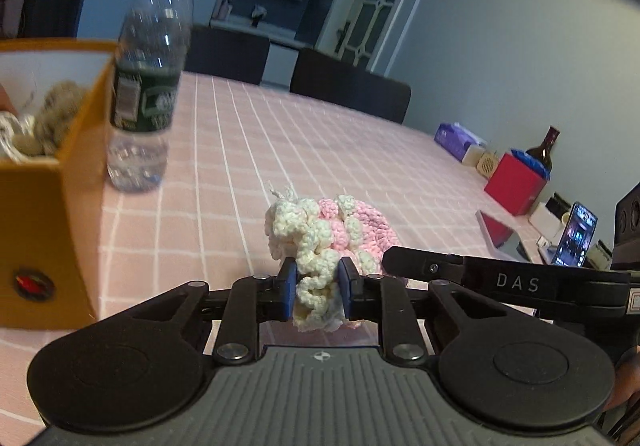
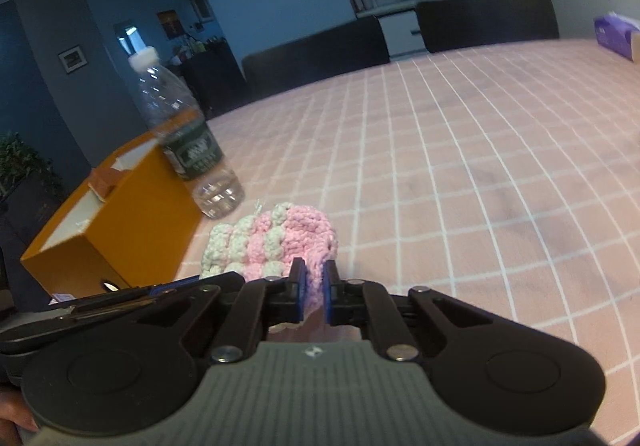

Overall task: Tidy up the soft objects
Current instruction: 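Carry the knitted pad into the orange box and open the grippers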

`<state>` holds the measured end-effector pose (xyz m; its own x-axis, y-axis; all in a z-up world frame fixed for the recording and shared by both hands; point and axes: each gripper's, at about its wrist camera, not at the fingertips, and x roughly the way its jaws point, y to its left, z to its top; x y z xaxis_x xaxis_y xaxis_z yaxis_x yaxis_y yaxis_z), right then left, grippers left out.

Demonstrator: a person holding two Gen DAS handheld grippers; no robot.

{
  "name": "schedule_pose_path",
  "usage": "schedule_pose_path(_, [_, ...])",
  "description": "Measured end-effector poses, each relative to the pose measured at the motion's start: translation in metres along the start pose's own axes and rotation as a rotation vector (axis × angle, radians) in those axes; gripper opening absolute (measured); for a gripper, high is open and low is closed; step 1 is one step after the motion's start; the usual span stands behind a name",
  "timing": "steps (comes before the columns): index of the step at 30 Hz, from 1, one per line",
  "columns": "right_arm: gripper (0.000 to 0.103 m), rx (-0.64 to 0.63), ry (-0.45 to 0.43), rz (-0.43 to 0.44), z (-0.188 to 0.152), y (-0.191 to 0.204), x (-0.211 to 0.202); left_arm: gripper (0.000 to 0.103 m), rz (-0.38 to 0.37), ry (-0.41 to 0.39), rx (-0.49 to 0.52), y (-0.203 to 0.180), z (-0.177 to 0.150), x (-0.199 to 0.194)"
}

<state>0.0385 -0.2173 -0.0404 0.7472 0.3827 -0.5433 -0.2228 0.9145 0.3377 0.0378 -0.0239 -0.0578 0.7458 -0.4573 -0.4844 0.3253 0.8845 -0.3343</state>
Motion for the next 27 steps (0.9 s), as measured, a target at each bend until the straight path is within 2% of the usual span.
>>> schedule_pose_path(5, [0.006, -0.077, -0.057, 0.082, 0.024, 0.035, -0.005, 0.023, 0.049, -0.081, 0.012, 0.012, 0.022, -0.033])
schedule_pose_path(10, [0.006, -0.159, -0.1, 0.183, 0.047, 0.078, 0.004, 0.023, 0.144, -0.164, 0.039, 0.029, 0.046, -0.067])
schedule_pose_path(15, [0.006, -0.214, -0.114, 0.284, 0.066, 0.122, 0.021, 0.023, 0.231, -0.196, 0.045, 0.055, 0.066, -0.095])
schedule_pose_path(19, [0.006, -0.254, -0.066, 0.318, 0.074, 0.154, 0.05, 0.023, 0.295, -0.165, 0.052, 0.08, 0.079, -0.102])
schedule_pose_path(27, [0.006, -0.291, 0.093, 0.318, 0.075, 0.185, 0.117, 0.023, 0.332, 0.026, -0.045, 0.142, 0.092, -0.08])
